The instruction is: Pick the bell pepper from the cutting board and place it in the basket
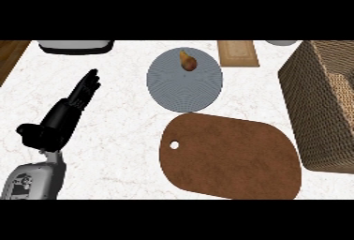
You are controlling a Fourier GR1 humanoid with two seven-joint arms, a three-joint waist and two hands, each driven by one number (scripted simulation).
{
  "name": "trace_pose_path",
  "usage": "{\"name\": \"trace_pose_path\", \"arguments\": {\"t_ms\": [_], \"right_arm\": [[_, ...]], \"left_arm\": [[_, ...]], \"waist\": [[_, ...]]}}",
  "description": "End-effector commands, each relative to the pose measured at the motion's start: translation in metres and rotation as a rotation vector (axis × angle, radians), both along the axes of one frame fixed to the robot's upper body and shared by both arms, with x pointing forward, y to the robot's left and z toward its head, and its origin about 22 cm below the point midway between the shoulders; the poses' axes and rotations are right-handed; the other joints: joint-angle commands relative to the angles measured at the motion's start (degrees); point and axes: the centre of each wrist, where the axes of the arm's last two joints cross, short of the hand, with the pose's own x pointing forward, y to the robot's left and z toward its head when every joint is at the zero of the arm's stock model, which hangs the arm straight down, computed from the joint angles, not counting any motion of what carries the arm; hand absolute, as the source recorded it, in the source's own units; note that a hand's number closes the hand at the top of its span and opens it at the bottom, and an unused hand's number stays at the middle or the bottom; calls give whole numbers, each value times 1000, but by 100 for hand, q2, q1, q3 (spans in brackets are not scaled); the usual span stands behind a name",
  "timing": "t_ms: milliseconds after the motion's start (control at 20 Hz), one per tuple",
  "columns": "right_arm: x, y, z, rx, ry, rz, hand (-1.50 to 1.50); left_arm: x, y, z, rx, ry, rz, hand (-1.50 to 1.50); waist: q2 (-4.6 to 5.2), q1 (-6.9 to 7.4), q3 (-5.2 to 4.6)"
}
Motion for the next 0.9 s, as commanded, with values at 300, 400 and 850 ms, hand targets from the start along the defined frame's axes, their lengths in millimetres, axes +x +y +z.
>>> {"name": "trace_pose_path", "arguments": {"t_ms": [300,400,850], "right_arm": [[23,-27,2,69,-99,-34,-150],[31,-28,-26,59,-84,-4,-150],[38,-33,24,260,-172,43,-150]], "left_arm": [[3,1,-15,-1,-9,11,0],[-8,7,-22,1,1,-21,0],[-3,0,6,14,-8,13,0]], "waist": [[-3,-14,-2],[4,16,0],[-8,-11,0]]}}
